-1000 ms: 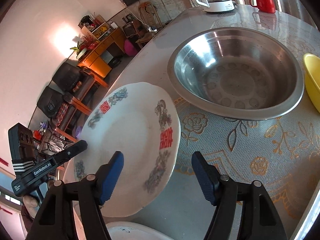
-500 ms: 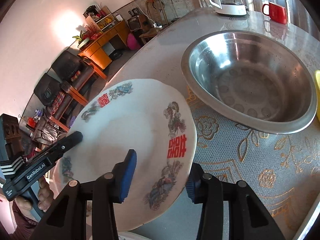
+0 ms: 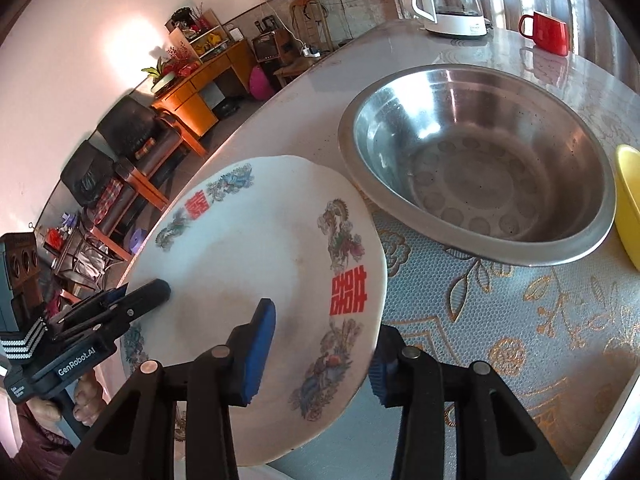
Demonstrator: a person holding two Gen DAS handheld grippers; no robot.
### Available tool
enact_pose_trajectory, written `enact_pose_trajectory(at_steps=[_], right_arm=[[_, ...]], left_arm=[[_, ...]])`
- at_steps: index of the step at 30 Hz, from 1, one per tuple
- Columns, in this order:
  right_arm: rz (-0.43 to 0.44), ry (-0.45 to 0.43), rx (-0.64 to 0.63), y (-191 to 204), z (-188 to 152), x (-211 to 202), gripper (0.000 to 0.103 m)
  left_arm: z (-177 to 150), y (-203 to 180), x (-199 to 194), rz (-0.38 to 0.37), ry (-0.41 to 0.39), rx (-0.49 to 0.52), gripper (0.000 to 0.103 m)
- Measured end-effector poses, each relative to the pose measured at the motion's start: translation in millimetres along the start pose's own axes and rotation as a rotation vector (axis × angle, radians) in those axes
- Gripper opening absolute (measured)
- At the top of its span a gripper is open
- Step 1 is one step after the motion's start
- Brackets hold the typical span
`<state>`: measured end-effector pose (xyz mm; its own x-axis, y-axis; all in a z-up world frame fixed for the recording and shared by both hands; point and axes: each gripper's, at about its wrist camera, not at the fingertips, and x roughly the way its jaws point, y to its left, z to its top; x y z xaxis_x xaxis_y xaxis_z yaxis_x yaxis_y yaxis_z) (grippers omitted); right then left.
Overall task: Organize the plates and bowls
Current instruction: 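Lift the red-character plate and carry it over the purple-rimmed plate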
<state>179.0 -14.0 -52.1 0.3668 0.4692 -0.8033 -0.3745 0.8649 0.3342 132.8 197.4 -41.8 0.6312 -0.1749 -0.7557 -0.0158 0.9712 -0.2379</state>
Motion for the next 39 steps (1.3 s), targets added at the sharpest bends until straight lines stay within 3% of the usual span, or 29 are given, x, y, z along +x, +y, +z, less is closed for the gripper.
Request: enact_pose_trajectory(at_steps=[11, 28, 39], right_arm=[[-0.048, -0.035, -0.082, 15.7, -19.9, -16.7, 0.042], [-0.059, -0.145, -0.137, 28.9, -31.6, -44.1, 0.039], [-0.056, -0.223, -0.128, 29.3, -44.4, -72.3, 0.039]], left_arm=[[-14.6, -15.1, -28.4, -0.027, -0.076, 0.099, 0.031], [-27.0, -22.4, -42.5, -0.075, -0.1, 0.074, 0.034], [-30.7, -46.9, -63.9, -0.112, -0.148, 0.14, 0.034]])
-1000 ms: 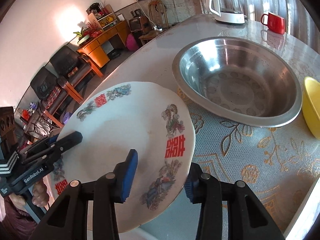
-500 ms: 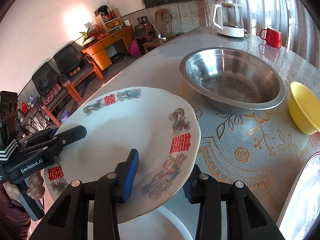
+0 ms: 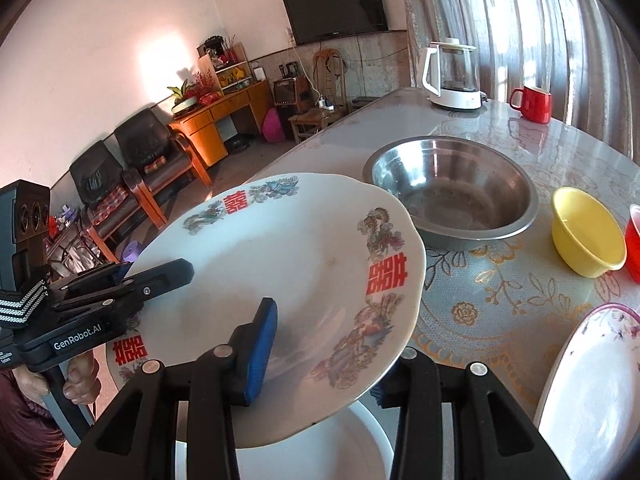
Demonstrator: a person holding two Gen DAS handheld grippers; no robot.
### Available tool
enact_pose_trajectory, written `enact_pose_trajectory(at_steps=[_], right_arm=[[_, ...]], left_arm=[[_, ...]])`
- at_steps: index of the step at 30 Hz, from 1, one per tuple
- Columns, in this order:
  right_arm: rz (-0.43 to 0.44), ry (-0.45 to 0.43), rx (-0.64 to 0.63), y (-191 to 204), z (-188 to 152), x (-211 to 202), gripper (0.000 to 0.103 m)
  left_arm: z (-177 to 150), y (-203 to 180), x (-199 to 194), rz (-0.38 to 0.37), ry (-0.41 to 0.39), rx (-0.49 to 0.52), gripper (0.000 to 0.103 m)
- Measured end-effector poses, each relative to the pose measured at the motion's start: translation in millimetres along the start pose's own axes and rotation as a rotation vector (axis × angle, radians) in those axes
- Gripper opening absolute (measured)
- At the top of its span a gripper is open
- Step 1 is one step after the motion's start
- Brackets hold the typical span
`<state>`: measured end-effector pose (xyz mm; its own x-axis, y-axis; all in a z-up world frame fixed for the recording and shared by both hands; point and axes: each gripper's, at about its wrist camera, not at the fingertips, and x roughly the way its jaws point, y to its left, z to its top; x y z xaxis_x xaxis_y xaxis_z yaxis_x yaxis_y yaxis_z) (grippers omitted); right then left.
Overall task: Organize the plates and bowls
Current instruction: 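Lift the red-character plate and carry it over the purple-rimmed plate, then lower the red-character plate onto the purple-rimmed plate and open both grippers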
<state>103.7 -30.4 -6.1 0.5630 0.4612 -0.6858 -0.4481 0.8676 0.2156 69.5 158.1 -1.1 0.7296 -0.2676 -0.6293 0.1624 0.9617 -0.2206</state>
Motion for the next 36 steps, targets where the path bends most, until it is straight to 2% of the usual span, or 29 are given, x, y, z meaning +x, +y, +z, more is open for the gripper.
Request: enact_pose_trajectory(at_steps=[6, 12, 22, 29, 36], right_arm=[[-0.022, -0.042, 0.039, -14.4, -12.5, -30.7, 0.039], [-0.08, -0.097, 0.097, -40.2, -33.4, -74.6, 0.039], [-0.238, -0.132, 0.283, -105.3, -81.9, -139.8, 0.039], [-0.335, -0.114, 0.389, -149.0, -109.2, -156.9, 0.039], [-0.388, -0.082, 0.443, -176.0, -120.6, -155.0, 0.039]], left_arm=[[2.9, -30.2, -8.3, -0.056, -0.015, 0.05, 0.034], [6.4, -77.4, -9.4, -0.162, -0.01, 0.111, 0.034], [2.5, -181.8, 20.6, -0.315, 0.087, 0.222, 0.034], [-8.1, -232.8, 53.9, -0.349, 0.189, 0.267, 0.034], [-11.8, -250.1, 82.0, -0.327, 0.26, 0.28, 0.034]])
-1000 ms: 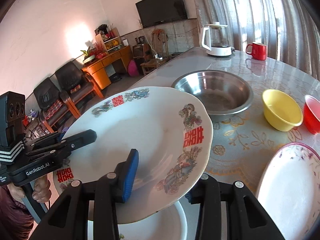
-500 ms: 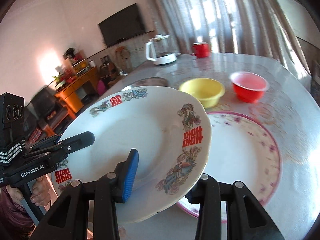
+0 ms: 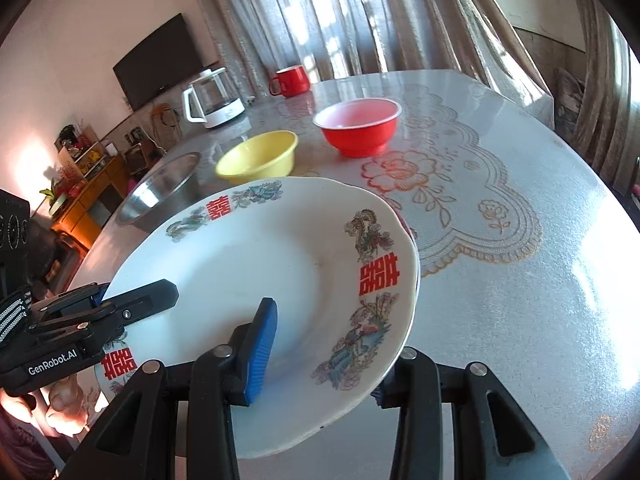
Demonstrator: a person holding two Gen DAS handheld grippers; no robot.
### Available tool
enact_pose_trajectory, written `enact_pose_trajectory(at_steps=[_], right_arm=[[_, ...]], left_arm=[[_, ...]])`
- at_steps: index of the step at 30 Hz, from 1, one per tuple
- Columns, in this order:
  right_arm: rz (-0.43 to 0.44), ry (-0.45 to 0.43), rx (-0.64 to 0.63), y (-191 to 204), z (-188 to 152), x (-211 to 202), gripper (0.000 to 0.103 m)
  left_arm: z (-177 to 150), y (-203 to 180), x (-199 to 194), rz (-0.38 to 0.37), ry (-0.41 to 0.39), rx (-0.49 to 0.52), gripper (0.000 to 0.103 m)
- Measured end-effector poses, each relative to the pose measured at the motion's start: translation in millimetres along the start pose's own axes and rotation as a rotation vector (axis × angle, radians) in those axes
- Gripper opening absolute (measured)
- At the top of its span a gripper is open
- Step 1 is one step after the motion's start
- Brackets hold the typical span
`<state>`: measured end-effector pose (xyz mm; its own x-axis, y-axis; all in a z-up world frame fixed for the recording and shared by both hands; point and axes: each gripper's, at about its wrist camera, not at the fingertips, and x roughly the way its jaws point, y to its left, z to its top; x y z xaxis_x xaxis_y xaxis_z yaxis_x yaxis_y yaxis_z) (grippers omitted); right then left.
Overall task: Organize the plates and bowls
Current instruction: 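Lower the red-character plate onto the purple-rimmed plate and open both grippers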
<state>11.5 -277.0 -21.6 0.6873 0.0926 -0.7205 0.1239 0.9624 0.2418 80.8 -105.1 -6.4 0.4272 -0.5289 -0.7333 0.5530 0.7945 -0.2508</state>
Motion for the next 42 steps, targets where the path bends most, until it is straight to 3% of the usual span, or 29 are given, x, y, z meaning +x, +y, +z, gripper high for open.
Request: enact_pose_trajectory(at_steps=[4, 20, 23, 31, 37, 42], right_arm=[[-0.023, 0.019, 0.012, -5.4, 0.8, 11.6, 0.039], [-0.12, -0.003, -0.018, -3.4, -2.1, -1.1, 0.041], [-0.188, 0.005, -0.027, -4.4, -3.5, -1.2, 0.042], [-0.212, -0.025, -0.026, -5.5, -5.3, -8.7, 0.042], [-0.223, 0.015, -0.034, -4.2, -6.9, 0.4, 0.043], [-0.22, -0.005, -0.014, -7.5, -5.4, -6.8, 0.043]], left_arm=[[-3.5, 4.1, 11.9, 0.026, 0.037, -0.02, 0.036], [-9.3, 4.1, 0.4, 0.018, 0.028, -0.045, 0.039], [-13.4, 1.6, -3.2, 0.011, 0.025, -0.04, 0.039], [-17.8, -2.3, -3.6, -0.002, 0.026, -0.02, 0.04], [-17.0, -0.2, -4.5, -0.005, 0.029, -0.041, 0.04], [-22.4, -0.6, -18.2, 0.013, -0.003, -0.038, 0.048]])
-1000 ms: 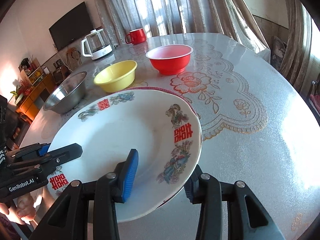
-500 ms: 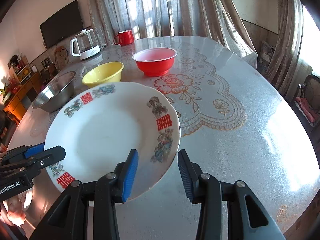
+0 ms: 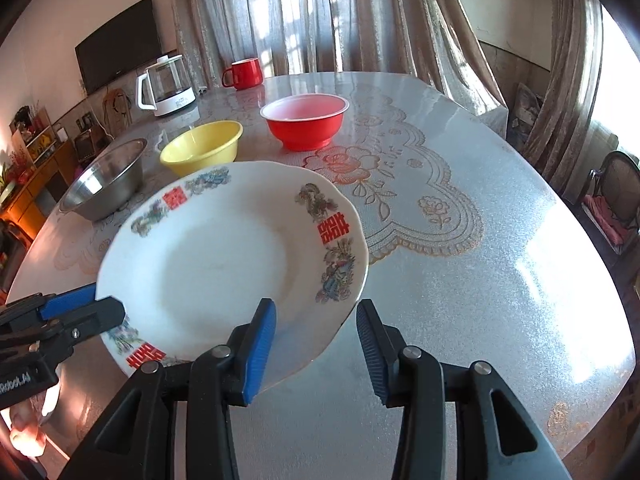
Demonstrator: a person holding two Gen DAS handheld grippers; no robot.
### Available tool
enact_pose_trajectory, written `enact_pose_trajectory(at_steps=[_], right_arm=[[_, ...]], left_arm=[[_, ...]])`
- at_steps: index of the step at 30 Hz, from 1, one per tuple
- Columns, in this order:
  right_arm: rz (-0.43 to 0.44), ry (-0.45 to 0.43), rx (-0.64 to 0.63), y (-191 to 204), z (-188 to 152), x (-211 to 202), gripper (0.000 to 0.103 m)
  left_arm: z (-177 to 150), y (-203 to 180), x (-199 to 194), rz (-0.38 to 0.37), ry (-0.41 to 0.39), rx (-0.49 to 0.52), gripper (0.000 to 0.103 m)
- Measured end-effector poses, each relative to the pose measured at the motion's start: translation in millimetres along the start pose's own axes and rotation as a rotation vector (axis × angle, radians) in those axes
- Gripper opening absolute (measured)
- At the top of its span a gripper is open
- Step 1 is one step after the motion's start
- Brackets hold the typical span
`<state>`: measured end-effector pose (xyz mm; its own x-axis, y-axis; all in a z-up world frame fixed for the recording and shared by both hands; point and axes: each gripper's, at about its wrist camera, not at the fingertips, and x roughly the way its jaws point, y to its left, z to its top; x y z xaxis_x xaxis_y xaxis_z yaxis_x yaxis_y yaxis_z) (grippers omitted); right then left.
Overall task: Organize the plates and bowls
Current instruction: 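Lower the red-character plate onto the purple-rimmed plate and open both grippers, then move both grippers to the pink-rose plate and grasp its rim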
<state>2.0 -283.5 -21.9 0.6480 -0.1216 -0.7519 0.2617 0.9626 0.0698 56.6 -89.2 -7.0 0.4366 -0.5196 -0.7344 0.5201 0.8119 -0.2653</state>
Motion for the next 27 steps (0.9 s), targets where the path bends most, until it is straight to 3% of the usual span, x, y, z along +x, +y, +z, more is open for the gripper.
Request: enact_pose_trajectory(at_steps=[3, 14, 18, 27], right_arm=[[0.004, -0.016, 0.02, -1.2, 1.4, -5.1, 0.043], [0.027, -0.064, 0.037, 6.8, 5.4, -18.6, 0.043], [0.088, -0.081, -0.005, 21.0, 4.9, -24.6, 0.05], [0.243, -0.054, -0.117, 65.0, -2.6, -29.2, 0.053]], left_arm=[[-0.3, 3.8, -9.1, -0.006, -0.021, -0.015, 0.048], [-4.5, 22.1, -36.4, 0.077, -0.073, -0.053, 0.049], [-9.0, 31.3, -42.7, 0.106, -0.078, -0.078, 0.049], [-19.1, 53.2, -60.3, 0.152, -0.093, -0.128, 0.051]])
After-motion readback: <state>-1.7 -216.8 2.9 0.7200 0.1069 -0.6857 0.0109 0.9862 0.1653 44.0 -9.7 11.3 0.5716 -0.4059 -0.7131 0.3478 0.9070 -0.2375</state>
